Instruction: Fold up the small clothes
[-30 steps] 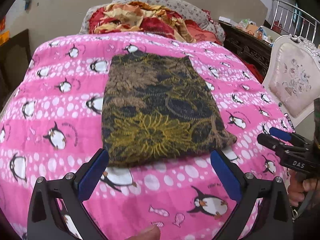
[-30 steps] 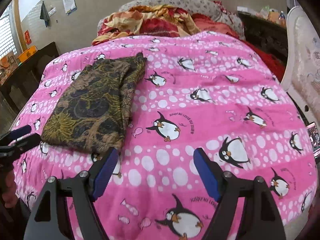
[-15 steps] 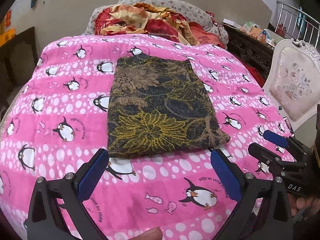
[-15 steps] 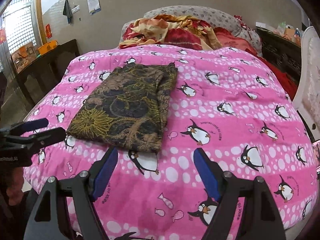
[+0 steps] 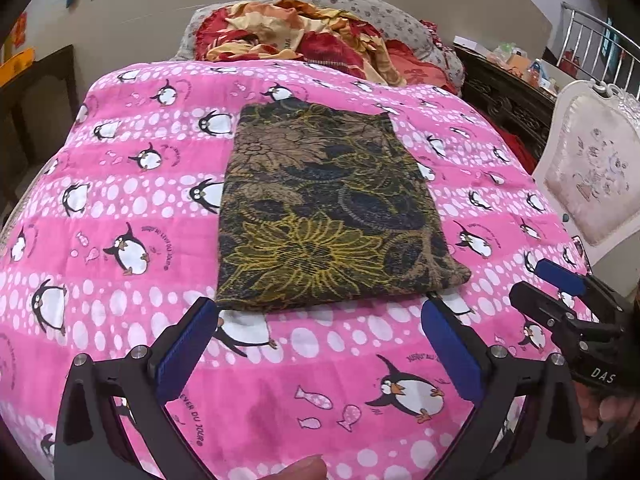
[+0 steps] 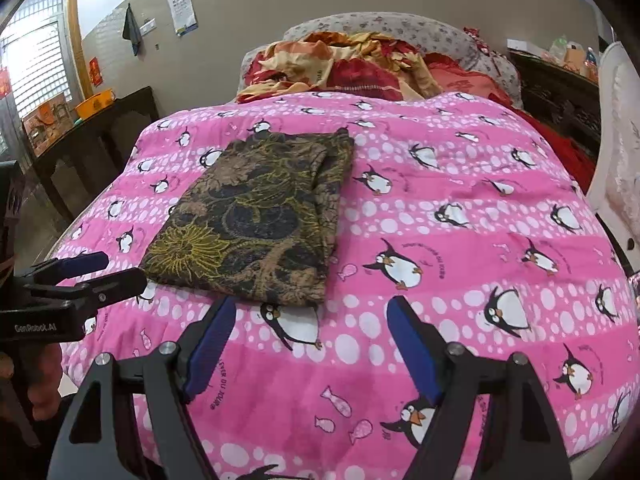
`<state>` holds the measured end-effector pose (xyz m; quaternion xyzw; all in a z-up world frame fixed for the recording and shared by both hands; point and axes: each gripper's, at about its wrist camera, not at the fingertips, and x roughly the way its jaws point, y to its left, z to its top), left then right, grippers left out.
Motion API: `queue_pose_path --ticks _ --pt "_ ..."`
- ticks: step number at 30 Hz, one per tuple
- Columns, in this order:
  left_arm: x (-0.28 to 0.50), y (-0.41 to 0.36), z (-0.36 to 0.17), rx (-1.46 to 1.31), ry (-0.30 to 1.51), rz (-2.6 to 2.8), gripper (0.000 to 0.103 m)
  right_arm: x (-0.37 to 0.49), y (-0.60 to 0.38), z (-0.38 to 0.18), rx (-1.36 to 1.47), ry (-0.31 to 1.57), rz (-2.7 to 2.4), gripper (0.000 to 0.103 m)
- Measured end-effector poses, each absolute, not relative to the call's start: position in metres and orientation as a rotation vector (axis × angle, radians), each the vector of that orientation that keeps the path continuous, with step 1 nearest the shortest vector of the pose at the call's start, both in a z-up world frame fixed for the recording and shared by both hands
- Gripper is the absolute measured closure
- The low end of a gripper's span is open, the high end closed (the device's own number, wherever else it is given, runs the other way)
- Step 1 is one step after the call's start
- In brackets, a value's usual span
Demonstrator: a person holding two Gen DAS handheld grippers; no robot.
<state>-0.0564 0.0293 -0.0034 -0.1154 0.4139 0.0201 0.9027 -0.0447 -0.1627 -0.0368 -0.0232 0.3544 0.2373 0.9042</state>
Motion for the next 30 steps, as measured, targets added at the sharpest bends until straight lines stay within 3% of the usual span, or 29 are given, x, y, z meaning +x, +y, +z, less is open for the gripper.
queue_pose_path --ticks 30 --pt "-0.025 0.04 -0.02 -0.196 1.015 0.213 0.016 -0.043 -0.155 -0.013 -0.083 0.694 0.466 0.022"
